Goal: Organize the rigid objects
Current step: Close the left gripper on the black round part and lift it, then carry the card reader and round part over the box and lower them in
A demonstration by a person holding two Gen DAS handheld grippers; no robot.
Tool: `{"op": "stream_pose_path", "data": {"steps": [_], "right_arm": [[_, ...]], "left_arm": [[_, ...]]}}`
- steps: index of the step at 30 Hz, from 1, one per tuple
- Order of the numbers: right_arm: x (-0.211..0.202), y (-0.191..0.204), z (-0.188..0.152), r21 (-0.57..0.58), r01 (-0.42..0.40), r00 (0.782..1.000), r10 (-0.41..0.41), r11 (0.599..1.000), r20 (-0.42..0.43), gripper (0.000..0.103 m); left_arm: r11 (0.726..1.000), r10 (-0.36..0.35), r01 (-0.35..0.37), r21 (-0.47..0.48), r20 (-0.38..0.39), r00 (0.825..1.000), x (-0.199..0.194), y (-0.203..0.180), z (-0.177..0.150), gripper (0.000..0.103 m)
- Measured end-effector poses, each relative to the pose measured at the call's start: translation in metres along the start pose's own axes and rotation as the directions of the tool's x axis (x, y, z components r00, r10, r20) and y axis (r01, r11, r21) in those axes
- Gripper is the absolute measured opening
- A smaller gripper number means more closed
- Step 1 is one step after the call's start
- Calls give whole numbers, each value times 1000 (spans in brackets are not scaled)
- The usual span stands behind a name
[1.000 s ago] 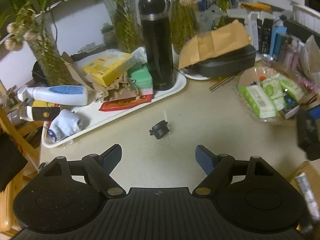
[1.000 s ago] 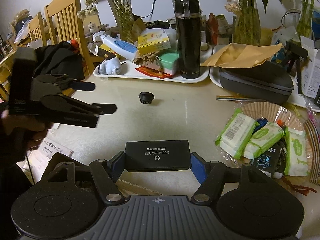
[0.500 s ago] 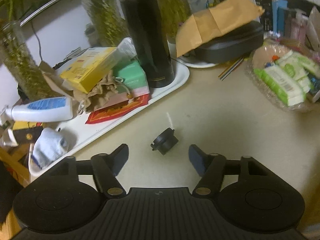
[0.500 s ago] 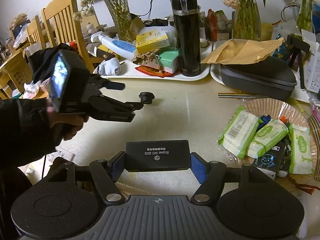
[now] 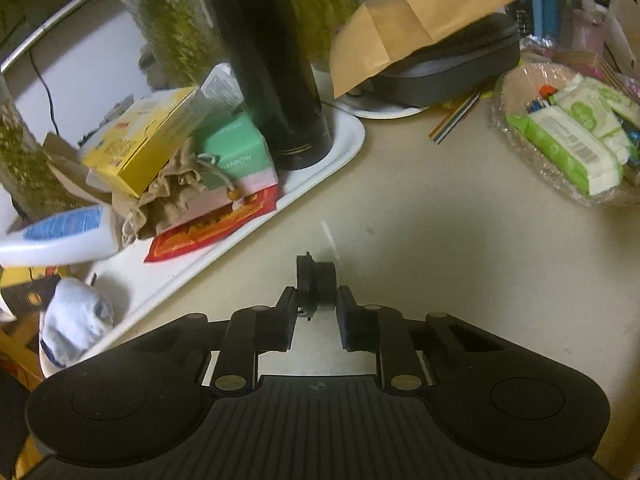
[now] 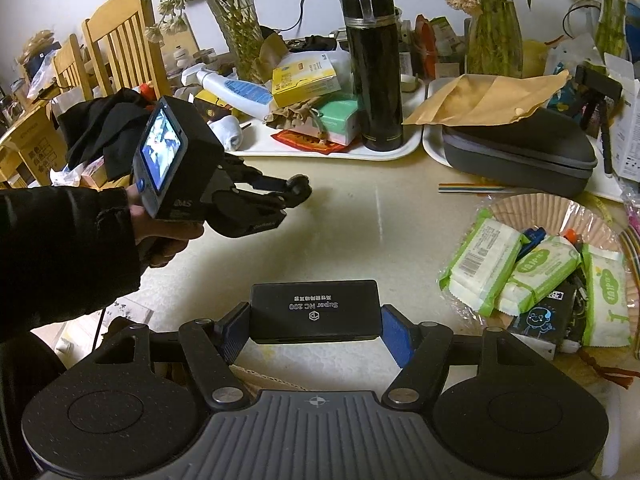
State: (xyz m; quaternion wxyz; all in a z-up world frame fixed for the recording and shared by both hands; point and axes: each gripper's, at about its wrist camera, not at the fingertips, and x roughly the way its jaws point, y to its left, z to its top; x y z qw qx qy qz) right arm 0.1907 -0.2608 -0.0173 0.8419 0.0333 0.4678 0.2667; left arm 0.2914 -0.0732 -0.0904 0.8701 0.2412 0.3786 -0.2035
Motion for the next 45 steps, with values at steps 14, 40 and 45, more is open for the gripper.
{"op": "stream_pose_path", "data": {"steps": [14,40,45], "right_arm": [[3,1,2,6,25,1000,-25,1000,5,71],[-1,11,4,-37,118,990,-115,992,85,71],[-4,6,5,-8,134,986,-132,991,97,71]], "left_arm": [[991,16,-12,-134,28,999,-51,11,1,21],[896,-15,34,-443,46,999,-152,9,-11,21],[864,-35,44,-501,26,999,-166,10,-12,21]]}}
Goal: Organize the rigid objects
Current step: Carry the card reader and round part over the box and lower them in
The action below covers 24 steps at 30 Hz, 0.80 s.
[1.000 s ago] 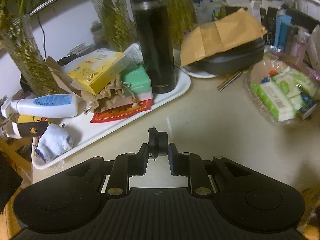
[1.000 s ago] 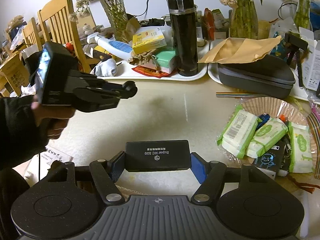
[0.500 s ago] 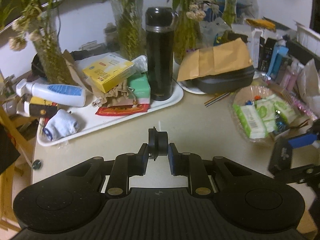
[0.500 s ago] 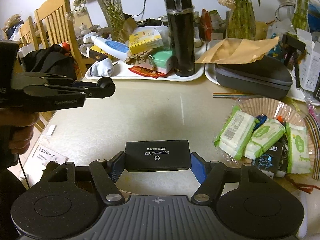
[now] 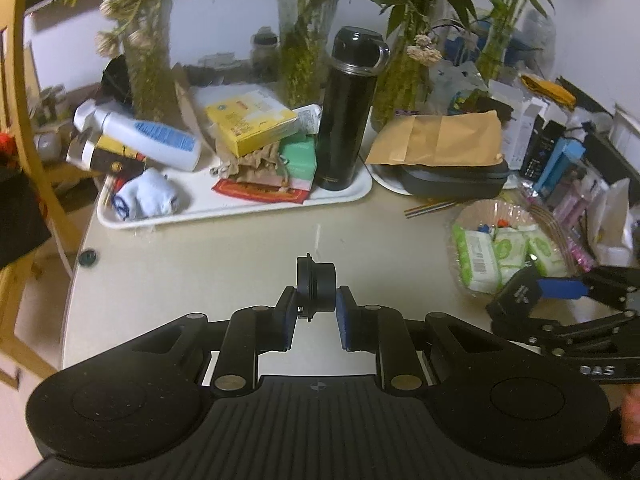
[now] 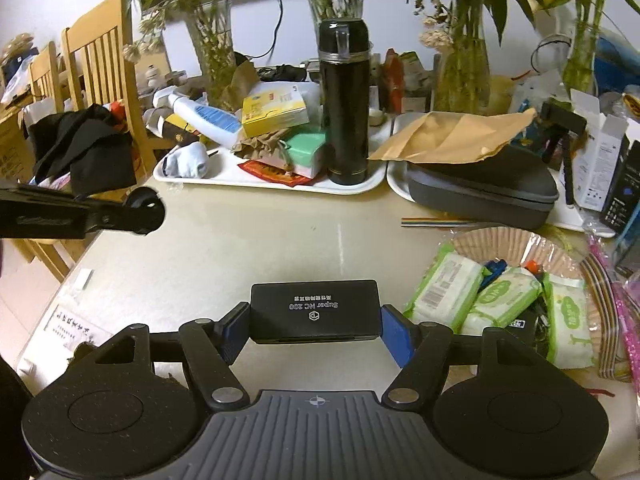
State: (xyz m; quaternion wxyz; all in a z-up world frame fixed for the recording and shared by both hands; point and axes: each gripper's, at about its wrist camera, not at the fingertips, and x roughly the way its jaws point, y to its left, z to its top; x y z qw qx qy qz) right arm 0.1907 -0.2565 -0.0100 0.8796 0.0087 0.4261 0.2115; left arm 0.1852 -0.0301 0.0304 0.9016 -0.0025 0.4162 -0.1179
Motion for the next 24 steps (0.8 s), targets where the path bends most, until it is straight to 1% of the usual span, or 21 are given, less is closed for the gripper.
{"op": "stream_pose_path", "data": {"steps": [4,9,15,18,24], "right_arm": [[-1,-3,-2,20,-31,999,31,999,-11,71],[-2,-2,-3,45,-96,994,98,994,-38,71],[-4,7,-7,14,-150,987,151,989,-63,71],[-6,12,-10,0,-157,985,157,988,-70,72],[-15,20,-16,-22,-142,988,141,990,-68,71]], "left_arm": [[1000,-9,8,-21,-15,1000,-10,-3,-3,21],[999,-38,37,-37,-32,999,-20,-6,-8,21],[997,-71,69,-36,-52,996,-33,-9,-19,21],[997,-80,79,-22,-60,995,-41,-13,-26,21],[997,-68,69,18,-74,995,-57,-20,-43,21]]}}
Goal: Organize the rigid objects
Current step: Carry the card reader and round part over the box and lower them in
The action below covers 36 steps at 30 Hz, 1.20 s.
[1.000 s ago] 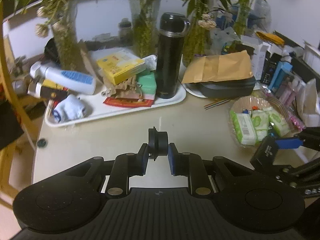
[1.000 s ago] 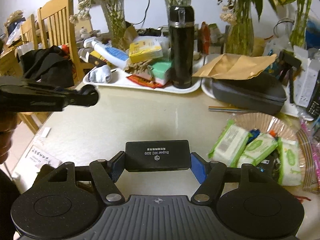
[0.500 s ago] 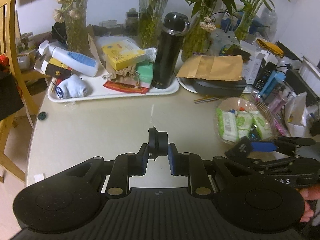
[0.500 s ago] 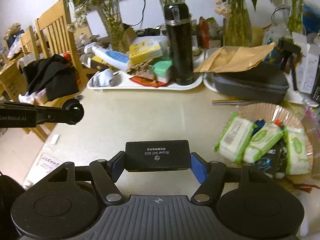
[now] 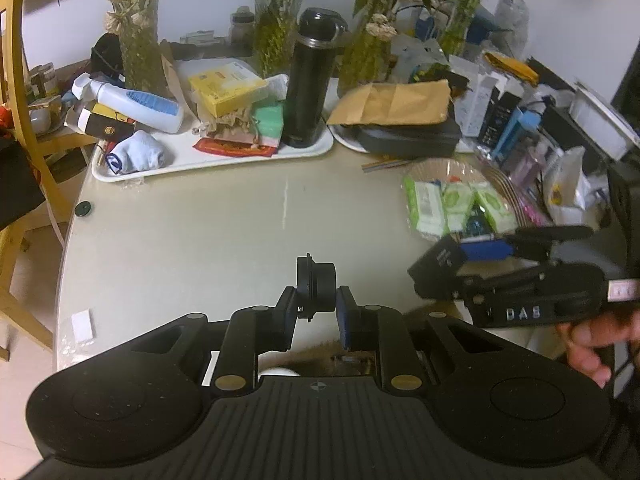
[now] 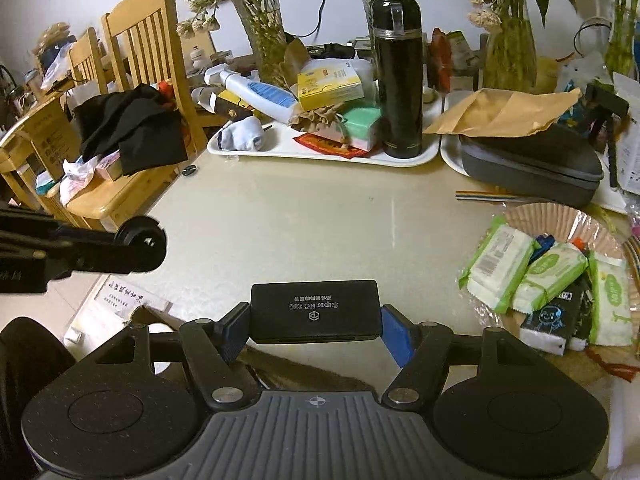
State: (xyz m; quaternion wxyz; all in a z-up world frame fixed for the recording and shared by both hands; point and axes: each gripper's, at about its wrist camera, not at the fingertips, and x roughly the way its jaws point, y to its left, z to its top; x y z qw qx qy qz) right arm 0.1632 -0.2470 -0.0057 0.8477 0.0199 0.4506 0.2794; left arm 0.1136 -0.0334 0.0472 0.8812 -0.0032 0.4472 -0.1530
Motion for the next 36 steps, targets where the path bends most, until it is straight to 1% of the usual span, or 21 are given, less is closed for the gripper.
{"op": "stream_pose_path", "data": {"steps": [6,12,16,20,22,25,26,29,31,32,36], "right_arm": [[-8,6,-11,-1,-5,1000,5,1000,2,71],[-16,10,-22,3,-3,1000,3,1000,2,72],[-19,10,-27,15,1,1000,-1,1000,1,72],[-22,11,-31,23,2,1000,-2,1000,-1,72],[-23,12,-33,23,0,1000,0,1000,-2,72],[-24,14,-36,22,-2,1000,2,1000,-4,72],[-24,14,-37,22,-2,1000,2,1000,-5,72],[-24,16,-38,22,-1,1000,1,1000,-6,72],[-24,15,-38,25,-1,1000,1,1000,-7,72],[-24,15,-38,26,-1,1000,1,1000,-7,72],[-23,16,-39,27,3,1000,-3,1000,-10,72]], "left_arm": [[1000,-17,17,3,-24,1000,-7,-5,-18,21],[998,-60,61,15,-72,996,-8,-15,-40,21],[995,-88,92,28,-116,989,-3,-23,-54,21],[994,-100,106,32,-150,984,2,-27,-66,22],[994,-95,102,38,-152,984,2,-28,-70,22],[996,-68,77,52,-150,986,2,-31,-74,22],[996,-62,70,51,-149,987,2,-31,-74,24],[997,-53,60,43,-135,989,-1,-31,-75,33],[998,-42,48,41,-124,991,-2,-32,-76,36],[998,-37,42,39,-121,992,-3,-32,-77,39],[999,-15,19,37,-105,994,-6,-30,-79,41]]}}
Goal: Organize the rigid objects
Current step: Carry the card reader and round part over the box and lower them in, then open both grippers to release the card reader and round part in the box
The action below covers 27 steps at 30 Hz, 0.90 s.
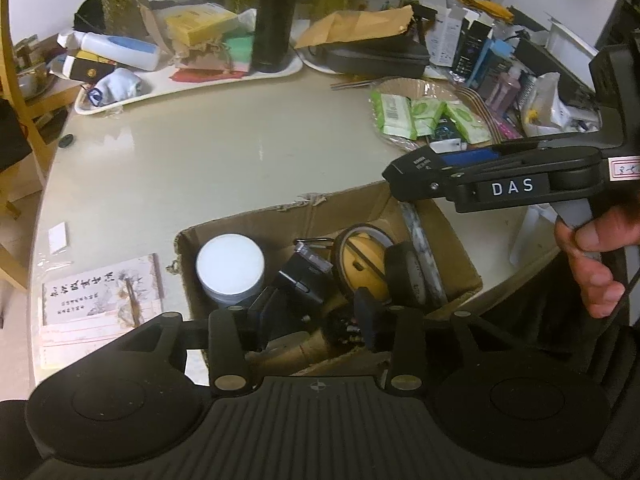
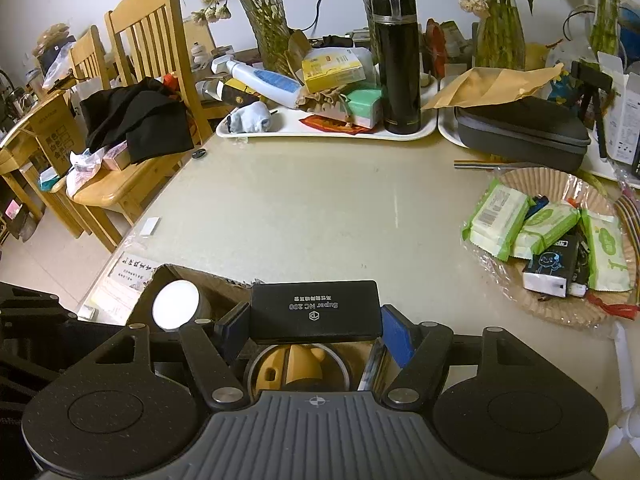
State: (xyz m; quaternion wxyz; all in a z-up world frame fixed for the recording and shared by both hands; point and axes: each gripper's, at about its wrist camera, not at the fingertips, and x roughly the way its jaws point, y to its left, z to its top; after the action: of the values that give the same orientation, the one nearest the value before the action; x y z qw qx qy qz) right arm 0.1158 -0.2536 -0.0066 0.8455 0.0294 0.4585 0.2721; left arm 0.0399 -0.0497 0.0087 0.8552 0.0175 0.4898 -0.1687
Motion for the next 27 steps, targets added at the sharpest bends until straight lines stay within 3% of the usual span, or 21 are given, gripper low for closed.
{"op": "stream_pose_path", "data": {"steps": [6,22,24,27], "right_arm": [[0,0,-1,9,6,1000,-6,1000,5,72],[3,19,3,-47,-38,999,39,998,23,72],[9,23,3,-67,-19,1000,18,998,-8,93],[11,26,3,-84,41,999,-41,996,3,100]], "left_arm": [[999,30,-29,-14,35,999,-5,6,-5,47],[995,94,-91,-44,93,991,-15,29,-23,48],[994,98,-93,-52,95,991,-16,32,-24,48],[994,100,-93,-65,102,990,-19,35,-26,52]]}}
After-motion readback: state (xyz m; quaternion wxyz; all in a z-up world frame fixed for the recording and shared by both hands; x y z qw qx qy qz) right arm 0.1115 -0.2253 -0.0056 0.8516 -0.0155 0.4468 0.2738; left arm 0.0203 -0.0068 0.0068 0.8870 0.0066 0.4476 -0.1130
